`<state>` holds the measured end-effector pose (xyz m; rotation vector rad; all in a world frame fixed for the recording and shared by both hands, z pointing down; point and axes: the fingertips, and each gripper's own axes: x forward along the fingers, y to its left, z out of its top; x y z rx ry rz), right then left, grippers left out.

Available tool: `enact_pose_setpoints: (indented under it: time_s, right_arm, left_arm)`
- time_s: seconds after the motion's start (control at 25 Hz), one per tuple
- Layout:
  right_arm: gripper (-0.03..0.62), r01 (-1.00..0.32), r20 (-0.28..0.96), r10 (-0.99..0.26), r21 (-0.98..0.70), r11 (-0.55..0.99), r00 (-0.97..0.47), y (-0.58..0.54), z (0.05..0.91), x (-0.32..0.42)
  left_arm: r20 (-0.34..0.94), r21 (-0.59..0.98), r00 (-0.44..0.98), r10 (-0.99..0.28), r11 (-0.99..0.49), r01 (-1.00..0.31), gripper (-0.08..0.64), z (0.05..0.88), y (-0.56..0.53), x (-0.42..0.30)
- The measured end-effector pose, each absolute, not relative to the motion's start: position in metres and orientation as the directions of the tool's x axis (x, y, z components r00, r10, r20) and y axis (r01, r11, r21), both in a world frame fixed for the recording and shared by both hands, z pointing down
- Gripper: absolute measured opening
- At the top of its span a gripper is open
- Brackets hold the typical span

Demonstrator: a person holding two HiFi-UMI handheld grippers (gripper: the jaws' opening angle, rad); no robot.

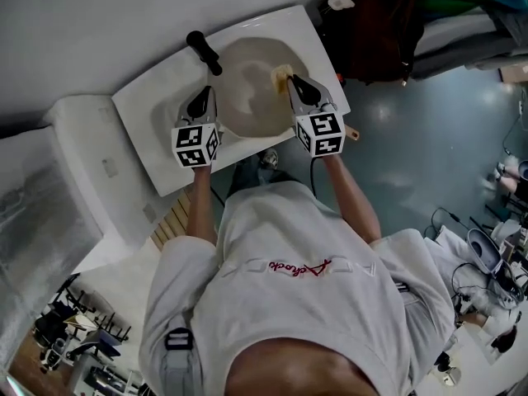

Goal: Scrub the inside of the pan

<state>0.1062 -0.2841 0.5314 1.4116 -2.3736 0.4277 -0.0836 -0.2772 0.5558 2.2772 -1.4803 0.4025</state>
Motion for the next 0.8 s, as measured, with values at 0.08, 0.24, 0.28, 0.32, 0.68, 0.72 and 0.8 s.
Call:
enact_pose_setpoints:
  time_s: [0.08, 0.24, 0.28, 0.32, 0.68, 0.72, 0.8]
  right_arm:
    - [0.026, -0.884, 0.454, -0.773, -0.078, 0.461, -0.443, -0.287, 0.538, 0.101]
    - [0.026, -0.882, 0.482, -0.758, -0.070, 0.467, -0.440, -0.293, 0.550, 0.091]
    - [0.026, -0.881, 0.489, -0.754, -0.068, 0.468, -0.439, -0.295, 0.553, 0.089]
    - [0.026, -0.880, 0.497, -0.749, -0.066, 0.471, -0.438, -0.296, 0.556, 0.087]
    - [0.026, -0.782, 0.567, -0.675, 0.083, 0.617, -0.472, -0.304, 0.581, 0.047]
    - [0.026, -0.747, 0.580, -0.661, 0.132, 0.652, -0.475, -0.303, 0.583, 0.040]
    - [0.026, -0.666, 0.603, -0.635, 0.218, 0.713, -0.483, -0.300, 0.586, 0.027]
  left_arm:
    - [0.451, 0.173, 0.407, -0.795, -0.370, -0.913, 0.000, 0.562, -0.279, -0.087]
    - [0.458, 0.202, 0.424, -0.782, -0.373, -0.906, 0.000, 0.573, -0.281, -0.093]
    - [0.457, 0.213, 0.430, -0.779, -0.373, -0.903, 0.000, 0.575, -0.280, -0.094]
    - [0.457, 0.221, 0.434, -0.776, -0.374, -0.901, 0.000, 0.577, -0.280, -0.094]
    - [0.472, 0.285, 0.474, -0.744, -0.380, -0.880, 0.089, 0.595, -0.281, -0.095]
    - [0.472, 0.288, 0.475, -0.742, -0.380, -0.879, 0.089, 0.595, -0.282, -0.095]
    - [0.476, 0.288, 0.476, -0.739, -0.380, -0.879, 0.089, 0.597, -0.284, -0.096]
